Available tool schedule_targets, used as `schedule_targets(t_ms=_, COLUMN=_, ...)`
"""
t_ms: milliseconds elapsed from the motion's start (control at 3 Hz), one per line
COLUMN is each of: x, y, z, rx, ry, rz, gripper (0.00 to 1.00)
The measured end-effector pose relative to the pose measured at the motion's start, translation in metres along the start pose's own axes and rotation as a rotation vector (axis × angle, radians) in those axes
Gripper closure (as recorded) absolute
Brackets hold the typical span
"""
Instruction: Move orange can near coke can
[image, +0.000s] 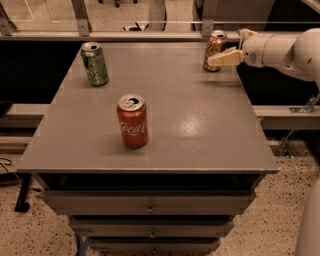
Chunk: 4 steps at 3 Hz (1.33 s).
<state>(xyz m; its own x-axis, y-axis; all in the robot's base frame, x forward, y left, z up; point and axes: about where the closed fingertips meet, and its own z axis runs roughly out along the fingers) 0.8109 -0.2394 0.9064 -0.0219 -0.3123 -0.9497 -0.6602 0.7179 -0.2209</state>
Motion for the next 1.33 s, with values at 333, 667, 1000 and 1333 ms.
schedule_targets(t_ms=333, x=-0.002, y=0.003, z=0.025, rx=-0.033, ry=-0.068, rz=0.091, gripper=0.18)
schedule_targets(t_ms=667, x=-0.011, y=0.014, z=0.039, rx=-0.089, ry=-0.082, rz=0.148, gripper=0.41)
schedule_targets(t_ms=1000, x=-0.022, y=0.032, z=0.041, rx=-0.164, ry=-0.089, rz=0.197, gripper=0.64)
schedule_targets(t_ms=1333, x=-0.045, y=0.071, z=0.029, rx=-0.296, ry=-0.129, rz=0.226, gripper=0.88)
